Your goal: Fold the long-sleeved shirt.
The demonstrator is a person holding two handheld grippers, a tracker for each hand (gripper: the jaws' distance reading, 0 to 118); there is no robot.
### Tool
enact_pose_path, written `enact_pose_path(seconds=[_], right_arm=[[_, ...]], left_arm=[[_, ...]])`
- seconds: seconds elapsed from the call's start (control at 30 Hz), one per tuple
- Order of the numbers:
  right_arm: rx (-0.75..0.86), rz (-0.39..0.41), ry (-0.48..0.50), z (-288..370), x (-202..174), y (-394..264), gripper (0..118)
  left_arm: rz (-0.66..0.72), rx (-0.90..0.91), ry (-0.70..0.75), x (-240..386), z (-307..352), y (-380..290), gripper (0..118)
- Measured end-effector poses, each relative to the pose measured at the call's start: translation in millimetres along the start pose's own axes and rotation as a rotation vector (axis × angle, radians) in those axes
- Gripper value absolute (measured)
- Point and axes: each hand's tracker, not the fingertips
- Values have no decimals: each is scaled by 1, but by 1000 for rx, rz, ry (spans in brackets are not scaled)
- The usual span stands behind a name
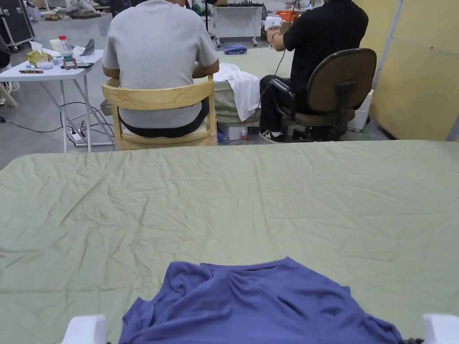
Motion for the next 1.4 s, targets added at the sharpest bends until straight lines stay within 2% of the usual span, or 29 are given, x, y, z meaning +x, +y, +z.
enact_pose_path(seconds=[0.1,0.27,0.4,0.43,0.47,0.5,0.53,0.57,0.6,0.63,0.77,0.8,0.83,0.87,0.9,0.97,1.07,1.1,1.13,1.17,1.2,1.23,1.3,1.37,1.4], right_arm=[[-26,0,7,27,6,-40,1],[-94,-3,3,50,8,-90,1],[-114,-48,3,56,10,-107,1],[-108,-63,11,58,12,-108,3],[-85,-88,27,62,16,-109,15],[-46,-126,29,67,18,-109,63],[-16,-156,-4,71,21,-107,104],[10,-173,-13,77,23,-106,118],[92,-190,15,93,23,-101,115],[98,-208,34,99,23,-96,115],[76,-192,52,115,21,-89,118],[85,-178,54,115,16,-90,112],[96,-140,58,119,11,-91,94],[106,-89,55,123,6,-90,59],[114,-52,41,126,0,-91,3],[151,-33,-32,126,-10,-97,3],[129,-51,91,122,-13,-95,3],[128,-60,93,119,-13,-94,3],[123,-61,96,115,-14,-94,3],[114,-58,101,110,-15,-93,3],[107,-53,98,111,-17,-88,3],[103,-60,102,107,-17,-86,3],[88,-82,108,97,-15,-84,3],[67,-104,98,89,-13,-81,3],[56,-109,94,85,-11,-80,3]], left_arm=[[-40,-59,16,0,21,-41,16],[-16,-128,1,-2,41,-86,16],[11,-135,-13,-2,48,-95,17],[31,-125,-30,-1,51,-94,20],[52,-98,-44,2,56,-92,35],[58,-77,-44,4,61,-90,74],[65,-40,-21,8,67,-87,105],[69,-1,3,11,74,-85,118],[57,92,15,14,89,-85,114],[50,95,-13,19,97,-81,113],[-13,103,-3,37,117,-87,113],[-22,94,-4,40,120,-90,112],[-39,68,-16,42,123,-94,103],[-45,42,-22,50,124,-96,75],[-47,37,-16,54,124,-99,3],[-37,36,-2,58,122,-104,3],[-70,21,-30,66,101,-77,2],[-62,38,-15,66,93,-65,11],[-54,56,4,62,83,-53,29],[-48,76,7,58,70,-35,63],[-40,87,1,54,55,-20,110],[-27,80,5,50,35,-2,118],[15,94,29,43,-1,24,118],[46,54,43,41,-44,45,105],[52,20,57,37,-68,51,104]])
